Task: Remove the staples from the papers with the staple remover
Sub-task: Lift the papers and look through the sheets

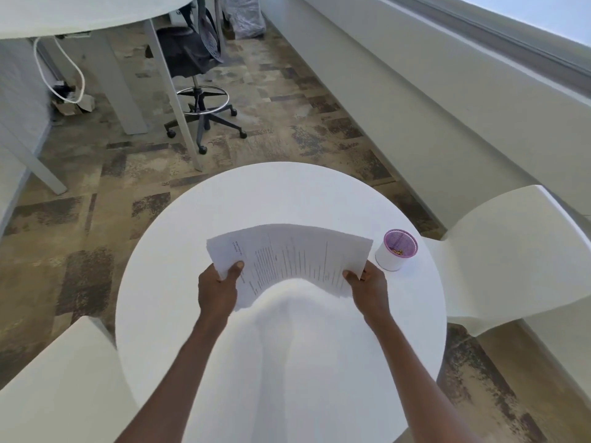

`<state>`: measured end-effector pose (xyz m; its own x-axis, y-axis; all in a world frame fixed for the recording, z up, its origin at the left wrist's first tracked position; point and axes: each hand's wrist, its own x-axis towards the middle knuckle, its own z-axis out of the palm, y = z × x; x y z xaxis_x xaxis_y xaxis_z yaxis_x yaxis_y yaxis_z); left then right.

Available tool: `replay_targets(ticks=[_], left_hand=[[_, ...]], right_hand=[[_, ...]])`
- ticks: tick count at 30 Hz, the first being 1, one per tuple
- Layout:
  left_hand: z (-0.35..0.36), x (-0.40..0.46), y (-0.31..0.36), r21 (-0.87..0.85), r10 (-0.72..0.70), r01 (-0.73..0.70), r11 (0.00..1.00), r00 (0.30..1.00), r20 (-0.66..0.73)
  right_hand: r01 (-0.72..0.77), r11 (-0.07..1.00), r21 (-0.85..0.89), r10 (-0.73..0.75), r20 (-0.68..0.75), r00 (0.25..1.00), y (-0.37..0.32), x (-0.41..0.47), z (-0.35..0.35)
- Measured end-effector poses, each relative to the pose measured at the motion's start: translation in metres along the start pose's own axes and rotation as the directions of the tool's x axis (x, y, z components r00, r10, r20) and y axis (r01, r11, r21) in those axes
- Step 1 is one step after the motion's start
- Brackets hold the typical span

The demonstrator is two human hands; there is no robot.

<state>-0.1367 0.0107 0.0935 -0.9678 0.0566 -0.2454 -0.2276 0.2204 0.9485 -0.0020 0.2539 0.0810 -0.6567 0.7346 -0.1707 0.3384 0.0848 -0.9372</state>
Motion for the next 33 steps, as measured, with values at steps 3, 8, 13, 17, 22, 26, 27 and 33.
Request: replay_targets(ticks=[3, 8, 13, 17, 22, 26, 27, 33], left_hand=[[0.01, -0.008, -0.007, -0.067, 0.022, -0.025, 0.997, 0.999, -0.049], [0.013, -0.008, -0.024, -0.091, 0.031, -0.038, 0.995, 0.996, -0.081], [0.007, -0.013, -0.054, -0.033, -0.002, 0.002, 0.999, 1.0, -0.007], [0.007, -0.009, -0.06, 0.0, 0.004, -0.004, 1.0, 1.0, 0.013], [0.013, -0.005, -0.056, 0.023, 0.034, -0.035, 0.999, 0.999, 0.031], [0.011, -0.005, -0.047, -0.028, 0.065, -0.063, 0.998, 0.997, 0.049], [0.01, -0.006, -0.046, -0.046, 0.069, -0.066, 0.997, 0.996, 0.057], [-0.002, -0.011, -0.057, -0.043, 0.024, -0.018, 0.999, 0.99, 0.142]], right_hand=[[0.028, 1.0, 0.01, -0.027, -0.047, 0.999, 0.003, -0.001, 0.008], [0.017, 0.998, 0.058, -0.011, -0.092, 0.996, 0.02, -0.003, 0.016], [-0.074, 0.996, -0.041, 0.076, 0.042, 0.996, 0.055, -0.011, 0.019], [-0.063, 0.998, 0.027, 0.061, 0.064, 0.996, 0.054, -0.007, 0.018], [-0.044, 0.991, 0.123, 0.037, 0.055, 0.998, 0.041, 0.0, 0.017], [-0.01, 0.983, 0.183, 0.002, 0.04, 0.999, 0.03, 0.005, 0.006], [-0.001, 0.981, 0.192, -0.009, 0.05, 0.999, 0.028, 0.005, 0.002], [-0.06, 0.983, 0.174, 0.034, 0.148, 0.988, 0.036, -0.001, -0.013]])
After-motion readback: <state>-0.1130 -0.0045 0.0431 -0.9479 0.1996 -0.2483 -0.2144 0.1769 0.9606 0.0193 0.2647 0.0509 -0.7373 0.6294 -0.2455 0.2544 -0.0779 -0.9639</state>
